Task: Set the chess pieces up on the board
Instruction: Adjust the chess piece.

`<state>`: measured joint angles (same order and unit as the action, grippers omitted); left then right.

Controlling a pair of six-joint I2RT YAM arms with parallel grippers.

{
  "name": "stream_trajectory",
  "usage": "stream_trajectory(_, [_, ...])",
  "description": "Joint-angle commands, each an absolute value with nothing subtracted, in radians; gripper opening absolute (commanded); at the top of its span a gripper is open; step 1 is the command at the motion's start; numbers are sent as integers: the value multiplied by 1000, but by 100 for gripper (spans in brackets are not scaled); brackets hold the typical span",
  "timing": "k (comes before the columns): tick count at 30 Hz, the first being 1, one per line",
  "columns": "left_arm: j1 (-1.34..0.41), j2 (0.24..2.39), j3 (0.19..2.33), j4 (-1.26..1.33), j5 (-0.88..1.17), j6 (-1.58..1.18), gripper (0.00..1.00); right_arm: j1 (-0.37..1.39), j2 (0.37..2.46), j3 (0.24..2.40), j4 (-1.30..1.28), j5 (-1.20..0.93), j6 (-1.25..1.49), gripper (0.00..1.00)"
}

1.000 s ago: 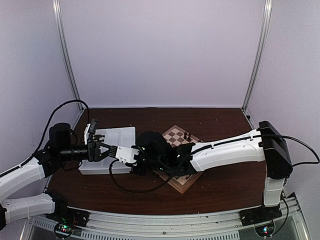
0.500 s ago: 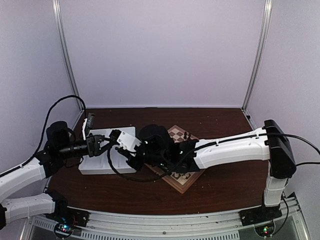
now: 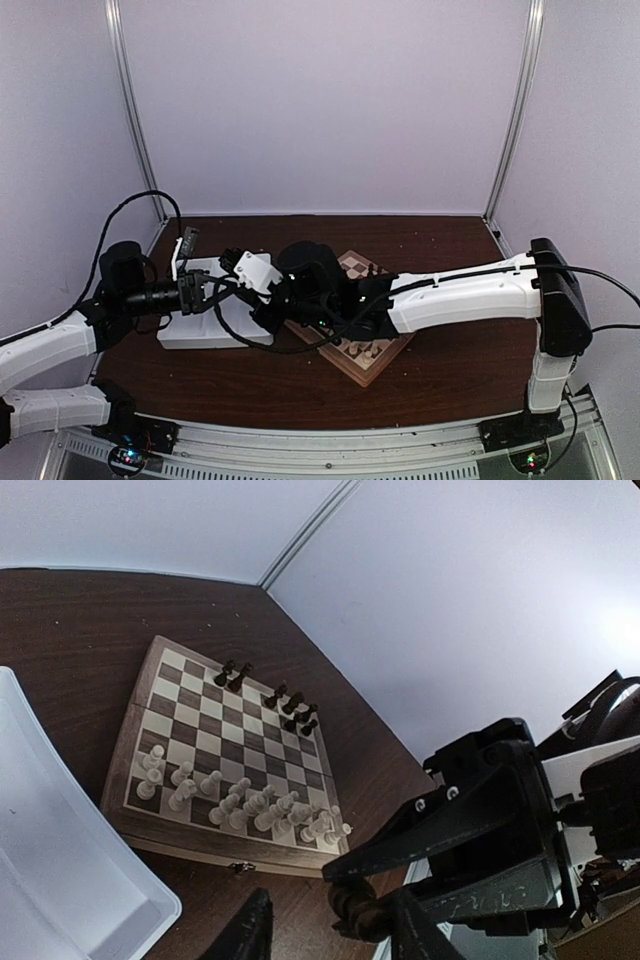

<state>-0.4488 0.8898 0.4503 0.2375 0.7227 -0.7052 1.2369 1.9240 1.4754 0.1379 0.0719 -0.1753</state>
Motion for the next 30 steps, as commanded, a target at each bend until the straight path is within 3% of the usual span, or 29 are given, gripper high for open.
stream_trajectory(1, [-458, 910, 465, 303, 762, -704, 40, 1229, 1920, 1512, 140, 94, -155, 9])
stream_trajectory(6, [-464, 921, 469, 311, 768, -701, 41, 1226, 1925, 1513, 139, 92, -148, 9])
stream_trajectory(19, [-484, 979, 497, 310, 771, -691, 0, 1223, 1933, 1515, 137, 99, -133, 9])
stream_trajectory(30, [-493, 1031, 560, 224, 720, -616, 0, 1211, 1832, 1373, 191, 61, -173, 48])
